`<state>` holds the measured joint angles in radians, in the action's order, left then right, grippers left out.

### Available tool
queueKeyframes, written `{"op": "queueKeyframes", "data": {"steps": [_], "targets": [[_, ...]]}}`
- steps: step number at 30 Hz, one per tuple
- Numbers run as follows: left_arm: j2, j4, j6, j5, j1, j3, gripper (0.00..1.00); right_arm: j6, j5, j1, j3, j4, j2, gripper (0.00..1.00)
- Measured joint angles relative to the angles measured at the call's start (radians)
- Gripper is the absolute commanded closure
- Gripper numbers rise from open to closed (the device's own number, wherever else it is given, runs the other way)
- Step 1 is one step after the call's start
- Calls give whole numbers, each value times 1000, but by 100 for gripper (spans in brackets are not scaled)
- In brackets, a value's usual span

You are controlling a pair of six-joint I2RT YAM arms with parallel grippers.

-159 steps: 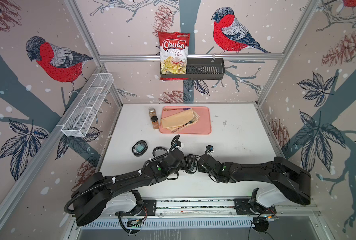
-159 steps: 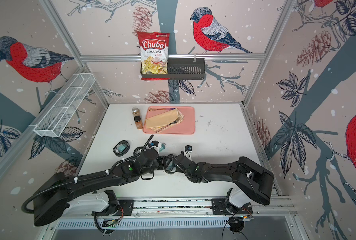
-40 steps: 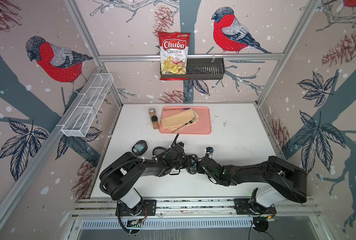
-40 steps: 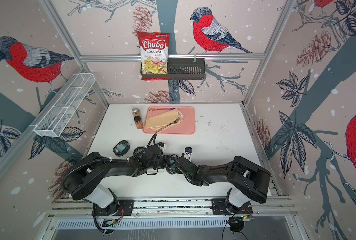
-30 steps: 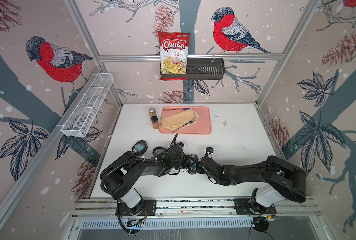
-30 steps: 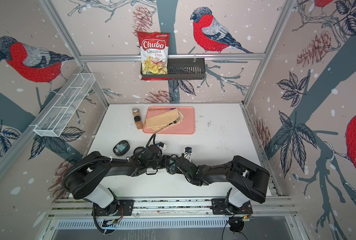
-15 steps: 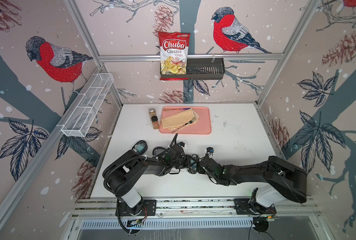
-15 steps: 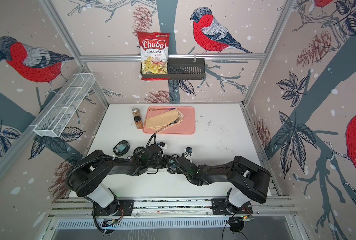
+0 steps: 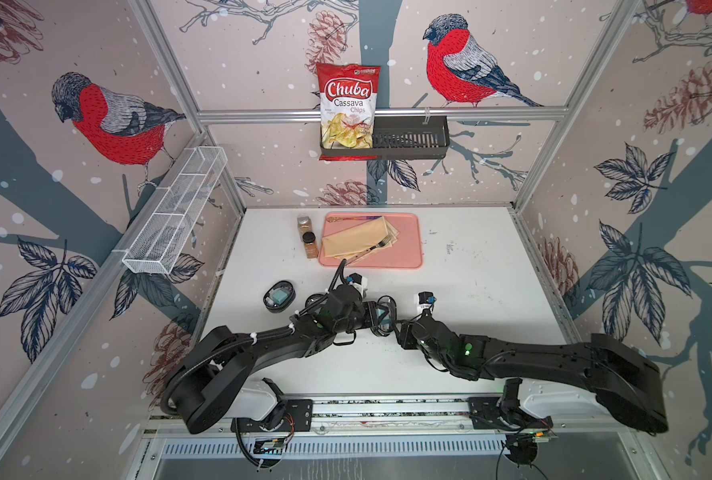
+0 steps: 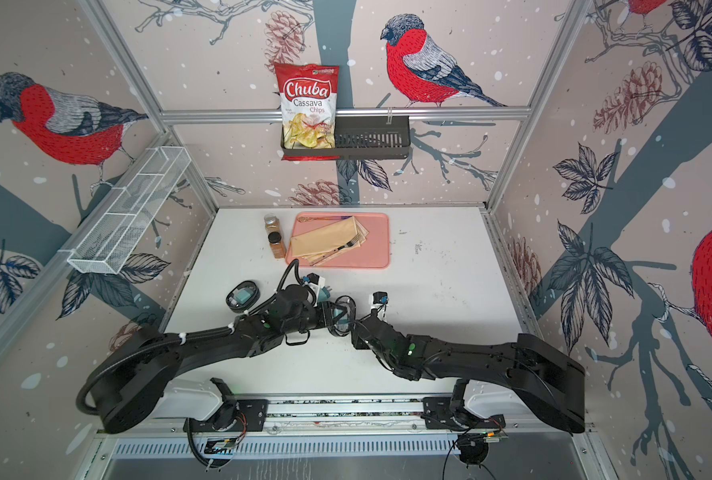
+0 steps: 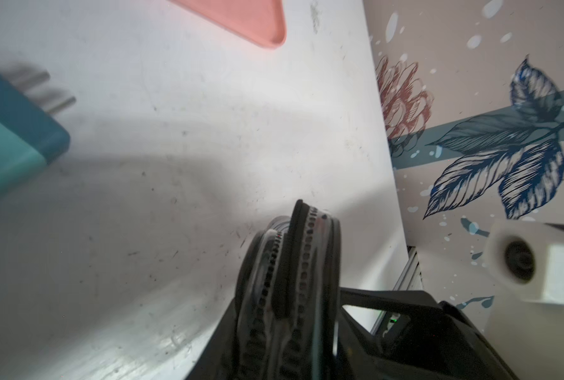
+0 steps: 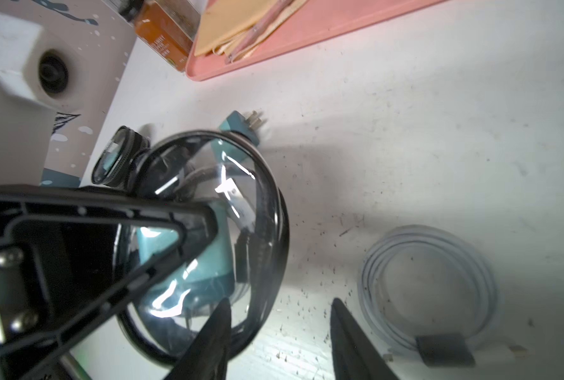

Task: Pack away charging kits
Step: Pick up the storage bag at the center of the board, then zip the zipper on the storage bag.

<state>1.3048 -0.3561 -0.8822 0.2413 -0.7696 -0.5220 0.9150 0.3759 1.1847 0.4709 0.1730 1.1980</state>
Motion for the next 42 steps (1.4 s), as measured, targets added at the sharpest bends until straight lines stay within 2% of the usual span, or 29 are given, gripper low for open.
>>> {"op": "queueKeyframes", "data": {"steps": [4, 9, 14, 18, 24, 29, 37, 42], "targets": [[-184, 62, 23, -105, 0, 0, 100, -46, 48, 64, -6, 2, -111, 50], [-392, 135, 56, -258, -8, 0, 100, -159, 132, 232, -26, 75, -224, 52], [-510, 150, 116, -364, -69, -30, 100, -298, 223, 375, -5, 176, -214, 60], [-573, 141, 188, -423, -147, -78, 100, -402, 254, 418, 70, 247, -144, 64], [-641, 95, 276, -428, -157, -110, 100, -517, 265, 423, 162, 335, -55, 66], [-665, 39, 332, -400, -157, -110, 100, -576, 244, 385, 217, 389, -4, 67], [-639, 23, 367, -379, -157, -114, 100, -625, 167, 350, 295, 441, 50, 71], [-629, 16, 367, -377, -157, -114, 100, -606, 139, 290, 335, 444, 93, 71]]}}
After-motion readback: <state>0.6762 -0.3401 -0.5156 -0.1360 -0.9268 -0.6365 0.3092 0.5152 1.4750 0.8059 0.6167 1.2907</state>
